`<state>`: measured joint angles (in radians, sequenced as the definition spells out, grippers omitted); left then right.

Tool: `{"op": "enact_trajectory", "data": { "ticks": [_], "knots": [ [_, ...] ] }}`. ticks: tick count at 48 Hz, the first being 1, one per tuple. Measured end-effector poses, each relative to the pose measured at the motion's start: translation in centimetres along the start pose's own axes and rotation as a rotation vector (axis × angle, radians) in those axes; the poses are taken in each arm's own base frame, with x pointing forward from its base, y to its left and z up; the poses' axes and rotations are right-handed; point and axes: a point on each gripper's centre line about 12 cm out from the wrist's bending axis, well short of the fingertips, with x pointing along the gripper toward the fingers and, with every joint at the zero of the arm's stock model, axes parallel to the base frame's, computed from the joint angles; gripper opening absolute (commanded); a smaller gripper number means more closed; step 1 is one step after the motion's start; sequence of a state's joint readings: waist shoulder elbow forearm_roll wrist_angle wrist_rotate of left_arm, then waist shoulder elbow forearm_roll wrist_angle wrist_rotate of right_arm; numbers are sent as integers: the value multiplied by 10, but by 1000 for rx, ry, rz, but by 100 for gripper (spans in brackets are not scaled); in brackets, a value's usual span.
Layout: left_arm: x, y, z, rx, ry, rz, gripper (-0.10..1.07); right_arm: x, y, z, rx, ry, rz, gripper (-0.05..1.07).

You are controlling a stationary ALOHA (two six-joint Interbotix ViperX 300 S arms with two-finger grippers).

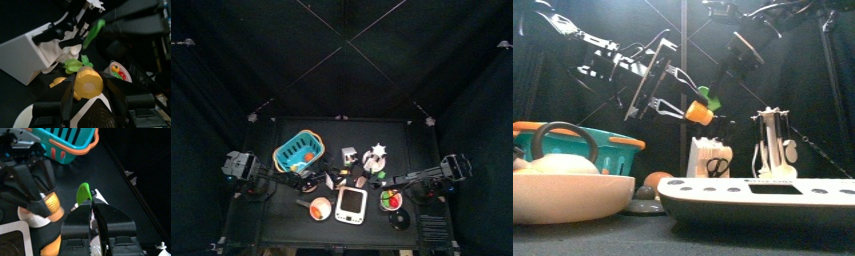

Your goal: Peel off leaf from corn

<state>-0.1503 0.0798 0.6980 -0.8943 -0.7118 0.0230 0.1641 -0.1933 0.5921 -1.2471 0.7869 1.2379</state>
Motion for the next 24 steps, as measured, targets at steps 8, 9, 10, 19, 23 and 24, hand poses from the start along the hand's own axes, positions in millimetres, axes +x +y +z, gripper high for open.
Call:
{"op": "enact_trajectory", "data": {
  "ticks": [8, 9, 10, 19, 23, 24],
  "knots": [
    [-3, -2, 3, 15, -1, -19, 70, -10, -2, -5, 23, -14, 7, 45],
    [-4, -3, 3, 14, -1, -23, 70, -11, -2, -5, 28, -16, 11, 45],
    [-4, -3, 3, 16, -2, -23, 70, -13, -2, -6, 28, -17, 12, 45],
    [-5, -3, 4, 28, -3, -33, 70, -19, 0, -10, 33, -23, 26, 45],
    [-5, -3, 4, 28, -3, -33, 70, -20, 1, -11, 31, -23, 30, 45],
    [-5, -4, 4, 29, -3, -34, 70, -20, 1, -11, 31, -23, 30, 45]
  ]
}}
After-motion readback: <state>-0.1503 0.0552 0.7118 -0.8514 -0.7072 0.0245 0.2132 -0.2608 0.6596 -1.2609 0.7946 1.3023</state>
